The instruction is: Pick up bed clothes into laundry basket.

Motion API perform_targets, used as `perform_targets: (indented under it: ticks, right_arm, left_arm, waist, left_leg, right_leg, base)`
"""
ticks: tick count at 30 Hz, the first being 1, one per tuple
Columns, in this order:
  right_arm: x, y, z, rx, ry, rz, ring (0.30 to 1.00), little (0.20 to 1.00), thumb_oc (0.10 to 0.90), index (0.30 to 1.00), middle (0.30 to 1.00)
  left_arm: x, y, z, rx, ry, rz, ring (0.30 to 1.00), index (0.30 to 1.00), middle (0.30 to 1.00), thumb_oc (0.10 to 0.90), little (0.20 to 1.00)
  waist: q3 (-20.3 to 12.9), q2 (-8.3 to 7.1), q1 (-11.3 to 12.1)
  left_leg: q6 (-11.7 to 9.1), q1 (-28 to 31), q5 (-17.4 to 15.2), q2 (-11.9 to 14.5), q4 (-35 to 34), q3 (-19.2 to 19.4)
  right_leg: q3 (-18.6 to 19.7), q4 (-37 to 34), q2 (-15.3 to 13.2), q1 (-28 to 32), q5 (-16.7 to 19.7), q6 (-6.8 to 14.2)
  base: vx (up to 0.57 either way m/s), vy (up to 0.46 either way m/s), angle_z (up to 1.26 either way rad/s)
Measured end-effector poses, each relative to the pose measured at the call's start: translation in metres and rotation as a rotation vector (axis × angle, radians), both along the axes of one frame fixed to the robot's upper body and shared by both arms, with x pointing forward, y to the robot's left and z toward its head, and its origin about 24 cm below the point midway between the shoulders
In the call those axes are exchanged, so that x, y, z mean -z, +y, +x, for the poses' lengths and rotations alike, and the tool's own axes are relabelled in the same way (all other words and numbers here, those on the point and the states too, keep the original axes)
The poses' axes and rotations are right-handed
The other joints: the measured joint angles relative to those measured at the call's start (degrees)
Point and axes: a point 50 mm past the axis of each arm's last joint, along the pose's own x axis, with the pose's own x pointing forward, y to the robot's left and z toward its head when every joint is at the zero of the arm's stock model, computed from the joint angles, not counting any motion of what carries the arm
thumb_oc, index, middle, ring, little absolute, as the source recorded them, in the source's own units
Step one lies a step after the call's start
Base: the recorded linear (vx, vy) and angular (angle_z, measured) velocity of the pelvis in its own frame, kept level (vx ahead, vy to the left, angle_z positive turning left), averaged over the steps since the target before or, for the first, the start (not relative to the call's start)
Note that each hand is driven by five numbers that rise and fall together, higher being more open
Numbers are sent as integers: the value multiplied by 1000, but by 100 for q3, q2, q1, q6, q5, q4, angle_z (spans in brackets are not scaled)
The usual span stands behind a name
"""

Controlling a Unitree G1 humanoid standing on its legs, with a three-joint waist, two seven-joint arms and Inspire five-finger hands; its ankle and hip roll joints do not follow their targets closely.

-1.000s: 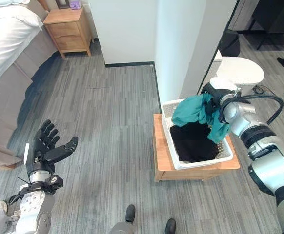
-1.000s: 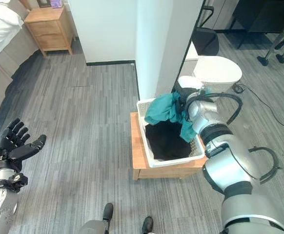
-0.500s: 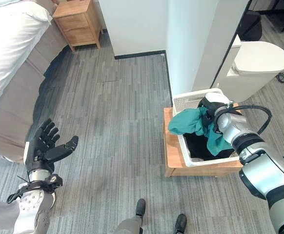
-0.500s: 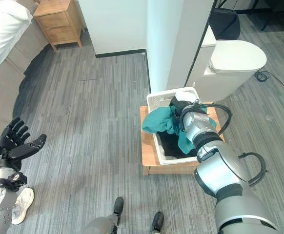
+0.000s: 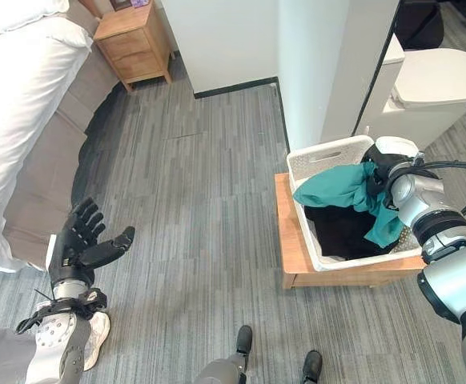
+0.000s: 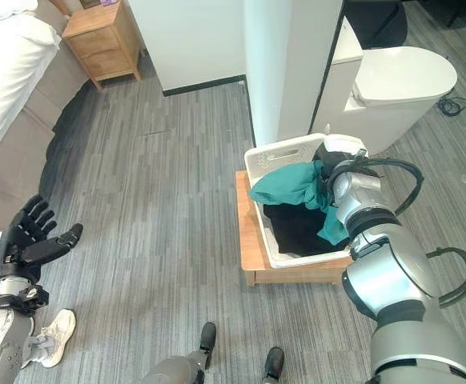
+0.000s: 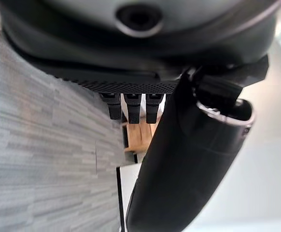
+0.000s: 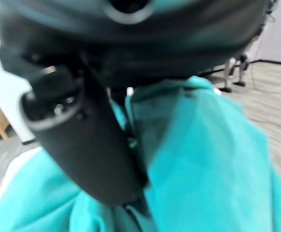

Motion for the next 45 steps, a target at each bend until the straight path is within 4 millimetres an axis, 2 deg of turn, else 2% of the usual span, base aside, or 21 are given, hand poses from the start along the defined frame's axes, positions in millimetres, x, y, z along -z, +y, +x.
perform_targets:
  ticks: [3,4,13,16,23,26,28,29,30,32,33,35,36,38,39,40,41,42,43,44,45]
  right_arm:
    - [-2,1,1,-1,-10,0,300,300,400,300,300]
    - [-2,1,1,-1,-10,2,900,900,800,900,900]
    - [-8,12,4,-48,-46,58,900,900,800,900,900]
    - [-17,23,7,-93,-80,73,900,900,800,900,900]
    - [-52,58,11,-251,-201,117,900,900,800,900,900]
    - [-83,73,2,-370,-309,158,900,900,800,900,900]
    - [-112,89,-22,-528,-470,305,900,900,800,900,900]
    - [-116,94,-26,-565,-503,324,900,900,800,900,900]
    - [-123,103,-36,-638,-558,423,900,900,800,900,900]
    - [-126,114,-54,-751,-649,576,900,900,800,900,900]
    - [-121,113,-63,-790,-688,718,900,900,800,900,900]
    - [-87,111,-84,-823,-740,1065,900,900,800,900,900]
    - [-77,111,-87,-823,-734,1128,900,900,800,900,900]
    - [-33,109,-92,-739,-660,1363,900,900,800,900,900]
    - [-17,106,-94,-688,-636,1430,900,900,800,900,900]
    - [9,102,-99,-607,-572,1490,900,900,800,900,900]
    - [30,99,-107,-552,-522,1518,900,900,800,900,900]
    - [52,93,-116,-471,-480,1551,900,900,800,900,900]
    - [72,96,-121,-415,-410,1583,900,900,800,900,900]
    - [92,90,-133,-345,-378,1617,900,900,800,900,900]
    - [114,74,-154,-231,-368,1615,900,900,800,900,900]
  left_arm:
    - [0,0,0,1,-1,0,900,900,900,800,900]
    - [0,-1,1,3,-1,-1,900,900,900,800,900]
    - [-1,-1,3,1,-6,-5,900,900,900,800,900]
    - [2,-1,4,2,6,-7,900,900,900,800,900]
    - [8,1,2,-7,28,-16,900,900,900,800,900]
    - [9,2,0,-16,32,-15,900,900,900,800,900]
    - [7,5,-3,-29,23,-16,900,900,900,800,900]
    - [7,7,-5,-40,26,-16,900,900,900,800,900]
    - [9,10,-8,-56,32,-21,900,900,900,800,900]
    - [8,13,-11,-79,16,-46,900,900,900,800,900]
    - [9,13,-12,-91,10,-61,900,900,900,800,900]
    - [18,7,-17,-111,14,-114,900,900,900,800,900]
    - [22,5,-19,-119,24,-130,900,900,900,800,900]
    - [35,0,-27,-149,48,-196,900,900,900,800,900]
    - [37,-1,-28,-154,52,-206,900,900,900,800,900]
    - [38,-2,-29,-153,55,-208,900,900,900,800,900]
    - [36,-6,-21,-151,60,-194,900,900,900,800,900]
    - [32,-11,-11,-139,57,-176,900,900,900,800,900]
    - [27,-14,-5,-118,35,-159,900,900,900,800,900]
    - [25,-24,4,-71,29,-149,900,900,900,800,900]
    - [24,-47,18,8,4,-186,900,900,900,800,900]
  waist:
    - [-8,34,-15]
    - [-8,47,-17]
    - [-6,92,-71]
    - [-6,93,-127]
    - [2,88,-224]
    - [15,80,-263]
    - [73,-3,-289]
    - [91,-28,-312]
    - [141,-100,-360]
    - [221,-232,-431]
    - [237,-296,-440]
    - [254,-396,-448]
    - [253,-400,-452]
    - [272,-449,-427]
    - [273,-472,-419]
    - [279,-510,-424]
    - [295,-535,-420]
    - [295,-535,-389]
    - [310,-582,-367]
    - [324,-571,-414]
    - [303,-356,-744]
  left_leg:
    - [0,-92,0,1,0,20]
    - [0,-102,0,-3,0,26]
    - [1,-110,1,-41,0,37]
    - [7,-106,5,-46,1,42]
    - [10,-2,7,-36,0,61]
    - [10,2,7,-41,0,74]
    - [10,20,7,-44,-1,108]
    - [10,36,6,-42,-1,130]
    - [10,97,6,-45,0,209]
    - [9,197,1,-51,-1,236]
    - [10,234,0,-50,-2,238]
    - [17,343,-58,-48,-3,252]
    - [47,355,-85,-39,-3,259]
    - [49,419,-106,-50,-3,316]
    - [50,449,-109,-54,-4,302]
    - [51,483,-112,-45,-5,242]
    - [57,459,-151,-76,34,194]
    - [80,454,-120,-56,60,2]
    - [62,465,-102,-108,16,-125]
    - [71,390,-90,-186,113,-466]
    - [74,202,-140,-261,353,-1415]
  right_leg:
    - [34,0,-1,-105,10,9]
    - [42,0,-6,-119,13,11]
    - [64,1,-40,-135,14,16]
    - [69,1,-42,-133,18,23]
    - [86,0,-34,-40,25,32]
    - [96,0,-26,-42,33,41]
    - [108,1,-24,-28,33,42]
    - [126,1,-24,-22,34,42]
    - [200,1,-22,8,36,39]
    - [241,2,-18,82,35,39]
    - [233,1,-16,129,34,38]
    - [243,1,0,221,26,37]
    - [257,-1,-1,224,26,37]
    - [315,2,-11,259,44,44]
    - [303,3,-13,312,42,46]
    - [226,0,-21,369,24,49]
    - [182,94,-43,370,-15,61]
    - [-6,175,-49,440,-92,63]
    - [-74,243,-44,472,-148,67]
    - [-189,306,-35,650,-193,102]
    - [167,779,51,691,-383,-89]
  base:
    - [1,-4,-4]
    - [8,-11,-5]
    - [1,-2,0]
    - [0,0,0]
    - [0,3,0]
    - [0,0,0]
    - [0,8,-3]
    - [1,11,-16]
    - [3,12,-20]
    - [18,33,-14]
    - [19,63,-6]
    - [13,53,-3]
    - [4,25,-9]
    - [-16,13,-12]
    - [-23,10,8]
    - [-25,13,26]
    - [-35,-11,59]
    - [-67,-102,59]
    - [-64,-109,90]
    - [-38,-109,191]
    - [-25,-51,276]
